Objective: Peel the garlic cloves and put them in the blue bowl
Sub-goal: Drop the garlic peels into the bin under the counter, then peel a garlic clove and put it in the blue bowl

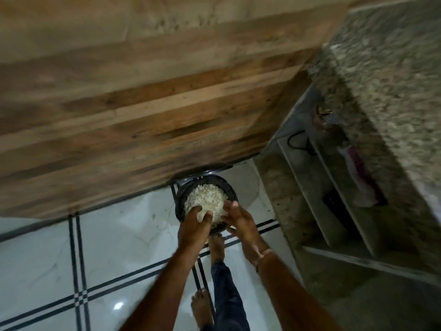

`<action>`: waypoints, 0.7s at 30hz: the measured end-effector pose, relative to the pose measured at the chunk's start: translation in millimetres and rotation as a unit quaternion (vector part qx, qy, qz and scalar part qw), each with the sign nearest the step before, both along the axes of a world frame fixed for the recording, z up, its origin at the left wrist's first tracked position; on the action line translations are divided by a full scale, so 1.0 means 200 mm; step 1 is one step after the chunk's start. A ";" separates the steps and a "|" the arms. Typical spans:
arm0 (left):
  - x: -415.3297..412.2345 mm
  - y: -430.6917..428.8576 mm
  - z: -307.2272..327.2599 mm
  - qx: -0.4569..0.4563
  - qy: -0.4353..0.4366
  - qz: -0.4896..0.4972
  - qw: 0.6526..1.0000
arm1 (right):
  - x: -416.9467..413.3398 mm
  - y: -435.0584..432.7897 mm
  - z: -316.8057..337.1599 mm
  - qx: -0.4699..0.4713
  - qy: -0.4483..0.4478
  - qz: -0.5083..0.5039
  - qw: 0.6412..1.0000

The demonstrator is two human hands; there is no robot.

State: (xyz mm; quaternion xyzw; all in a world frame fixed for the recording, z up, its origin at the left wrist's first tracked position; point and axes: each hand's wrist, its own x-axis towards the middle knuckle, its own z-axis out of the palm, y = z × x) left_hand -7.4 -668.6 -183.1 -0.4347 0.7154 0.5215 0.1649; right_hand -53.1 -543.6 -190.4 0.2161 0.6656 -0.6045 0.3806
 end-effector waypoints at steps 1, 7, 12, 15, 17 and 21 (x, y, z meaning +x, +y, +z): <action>0.04 0.03 0.09 -0.018 0.003 -0.038 0.999 | 0.03 0.05 0.09 0.021 0.032 0.002 0.999; 0.22 0.38 0.68 -0.099 0.125 -0.217 0.963 | 0.34 0.51 0.75 0.115 0.245 -0.013 0.963; 0.31 0.76 0.90 -0.133 0.191 -0.325 0.917 | 0.56 0.94 0.95 0.215 0.334 -0.019 0.918; 0.34 1.01 1.00 -0.127 0.218 -0.380 0.890 | 0.67 1.21 1.01 0.264 0.356 -0.042 0.896; 0.36 1.20 1.02 -0.129 0.240 -0.405 0.872 | 0.75 1.41 1.03 0.286 0.365 -0.054 0.885; 0.38 1.66 1.05 -0.138 0.264 -0.459 0.837 | 0.91 1.87 1.01 0.330 0.361 -0.102 0.866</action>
